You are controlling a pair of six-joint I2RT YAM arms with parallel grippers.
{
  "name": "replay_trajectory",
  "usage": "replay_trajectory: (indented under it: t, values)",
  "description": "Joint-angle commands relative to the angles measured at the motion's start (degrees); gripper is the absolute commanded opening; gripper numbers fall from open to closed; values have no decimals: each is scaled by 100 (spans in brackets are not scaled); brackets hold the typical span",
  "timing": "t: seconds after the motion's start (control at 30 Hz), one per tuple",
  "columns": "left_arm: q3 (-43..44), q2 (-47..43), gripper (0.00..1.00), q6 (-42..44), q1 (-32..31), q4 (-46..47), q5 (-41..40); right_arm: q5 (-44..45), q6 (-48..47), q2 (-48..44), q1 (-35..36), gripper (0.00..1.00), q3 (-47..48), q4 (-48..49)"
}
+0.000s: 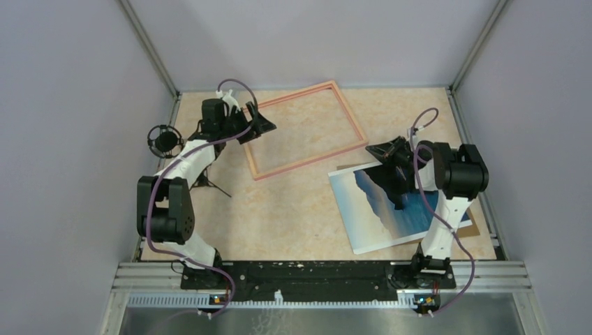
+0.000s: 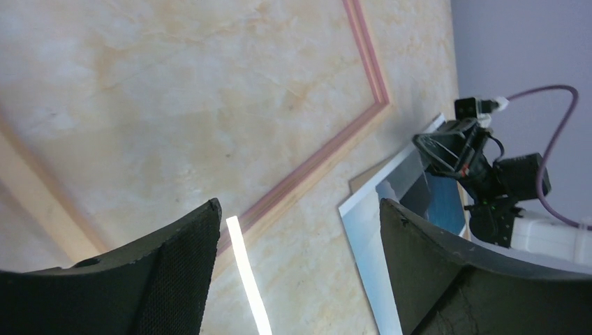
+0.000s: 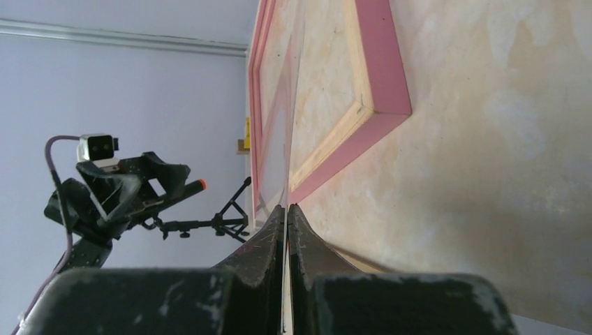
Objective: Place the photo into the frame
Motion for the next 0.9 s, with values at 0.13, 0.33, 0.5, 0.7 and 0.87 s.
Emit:
replay_trajectory:
  t: [0.13, 0.33, 0.5, 0.7, 0.87]
  values:
    - [55, -369, 88, -43, -571, 446, 392, 853, 113, -178, 206, 0, -364, 694]
    - [20, -375, 88, 60, -770, 378, 290, 1406, -894, -1450, 322, 40, -656, -1333]
    - [81, -317, 87, 145, -799, 294, 268, 1356, -2142, -2000, 331, 72, -215, -2859]
    - [239, -323, 87, 298, -797, 37, 283, 74, -2553, -1594, 194, 80, 433, -3002]
    - [234, -269, 86, 368, -797, -14, 162, -241, -2820, -1556, 194, 79, 615, -3244]
